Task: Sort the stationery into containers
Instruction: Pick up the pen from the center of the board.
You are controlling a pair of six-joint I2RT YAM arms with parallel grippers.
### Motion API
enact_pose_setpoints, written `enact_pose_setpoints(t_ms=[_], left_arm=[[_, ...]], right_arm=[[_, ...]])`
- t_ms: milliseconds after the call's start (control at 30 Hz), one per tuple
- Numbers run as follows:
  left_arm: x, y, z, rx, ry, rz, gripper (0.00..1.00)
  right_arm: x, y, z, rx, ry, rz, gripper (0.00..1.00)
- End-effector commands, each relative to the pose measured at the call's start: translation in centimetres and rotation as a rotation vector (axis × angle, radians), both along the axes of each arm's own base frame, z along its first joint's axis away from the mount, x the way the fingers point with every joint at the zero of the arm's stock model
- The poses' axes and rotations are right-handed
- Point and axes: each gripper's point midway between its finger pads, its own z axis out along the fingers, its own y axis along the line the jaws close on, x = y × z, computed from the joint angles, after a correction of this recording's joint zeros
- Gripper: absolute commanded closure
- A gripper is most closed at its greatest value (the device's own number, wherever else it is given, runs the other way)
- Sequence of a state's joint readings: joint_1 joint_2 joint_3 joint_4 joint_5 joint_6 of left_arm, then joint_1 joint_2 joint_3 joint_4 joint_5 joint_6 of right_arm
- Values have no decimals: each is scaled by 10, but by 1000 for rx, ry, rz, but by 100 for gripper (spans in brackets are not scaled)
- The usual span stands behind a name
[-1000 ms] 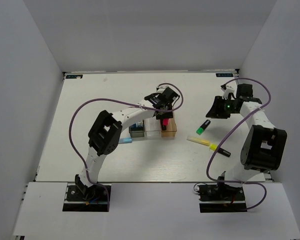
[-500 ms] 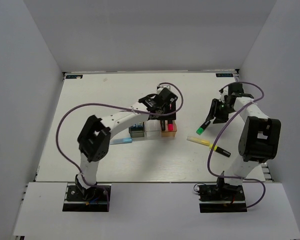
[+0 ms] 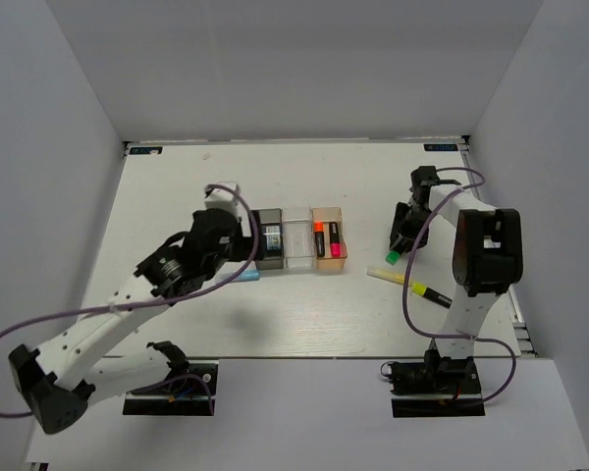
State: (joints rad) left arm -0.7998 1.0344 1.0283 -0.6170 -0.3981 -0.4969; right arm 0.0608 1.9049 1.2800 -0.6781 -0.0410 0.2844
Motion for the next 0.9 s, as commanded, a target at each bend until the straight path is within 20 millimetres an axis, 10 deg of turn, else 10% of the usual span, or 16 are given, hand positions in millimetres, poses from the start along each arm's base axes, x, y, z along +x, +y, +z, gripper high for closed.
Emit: enact_pose_setpoints(t_ms=[0, 133, 367, 700, 867], left_arm=[[-14, 44, -35, 77, 57, 71, 0], [-34, 77, -55, 51, 82, 124, 0], [-53, 101, -90, 62, 135, 159, 0], [-64, 124, -121, 83, 201, 236, 0], [-63, 127, -124, 66, 228, 258, 0]], right_arm=[[7, 3, 2, -24, 6, -46, 45], [10, -2, -4, -87, 20, -65, 51], [-4, -2, -17, -89, 77, -62, 98], [18, 23, 39, 18, -97, 92, 100], [18, 24, 34, 39, -57, 88, 100]])
